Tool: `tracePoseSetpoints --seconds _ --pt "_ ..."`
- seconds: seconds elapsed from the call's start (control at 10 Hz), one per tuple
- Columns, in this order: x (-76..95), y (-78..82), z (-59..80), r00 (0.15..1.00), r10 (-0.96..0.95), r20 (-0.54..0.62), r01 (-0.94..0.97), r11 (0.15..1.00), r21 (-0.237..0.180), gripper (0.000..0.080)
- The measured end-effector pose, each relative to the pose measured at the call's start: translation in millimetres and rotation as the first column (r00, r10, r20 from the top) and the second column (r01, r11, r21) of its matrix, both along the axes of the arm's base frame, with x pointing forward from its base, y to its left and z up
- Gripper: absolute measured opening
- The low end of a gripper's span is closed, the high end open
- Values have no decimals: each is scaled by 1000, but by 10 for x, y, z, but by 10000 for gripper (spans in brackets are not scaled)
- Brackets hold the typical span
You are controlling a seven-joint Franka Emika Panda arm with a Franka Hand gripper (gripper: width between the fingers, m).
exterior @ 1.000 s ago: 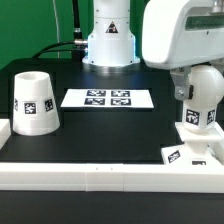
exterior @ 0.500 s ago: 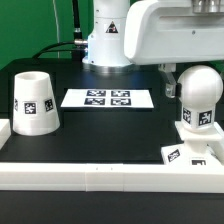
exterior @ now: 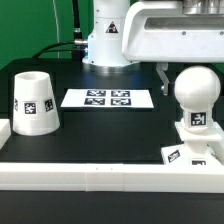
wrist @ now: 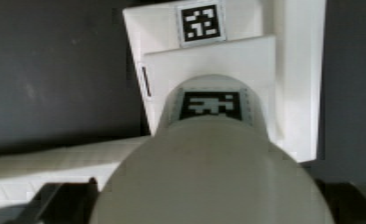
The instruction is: Assemble lamp
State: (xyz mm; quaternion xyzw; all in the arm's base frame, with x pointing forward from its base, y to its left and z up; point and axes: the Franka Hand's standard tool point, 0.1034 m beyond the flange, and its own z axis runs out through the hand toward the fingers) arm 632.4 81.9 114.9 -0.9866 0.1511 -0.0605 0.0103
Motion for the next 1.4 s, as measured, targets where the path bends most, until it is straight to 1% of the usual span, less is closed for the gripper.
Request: tracePoseSetpoints --seconds 0.2,0.4,0.7,0.8,1.0,1.1,1.2,1.3,1.4 --pt "-10 2 -7 986 -166 -12 166 986 20 579" --pt "-30 5 -14 941 -337 -38 339 940 49 579" --pt "-38 12 -21 872 -485 -67 489 869 77 579" --pt "-42 22 -26 837 -541 -76 547 833 84 579" --pt "-53 58 -35 806 -586 -82 591 802 85 579" --pt "-54 59 -35 816 -573 -81 578 811 84 579" --pt "-53 59 -34 845 -529 -75 534 842 83 579" --pt "-53 56 -34 877 -476 -70 480 874 80 667" --pt "-53 55 -34 907 -415 -64 419 905 76 692"
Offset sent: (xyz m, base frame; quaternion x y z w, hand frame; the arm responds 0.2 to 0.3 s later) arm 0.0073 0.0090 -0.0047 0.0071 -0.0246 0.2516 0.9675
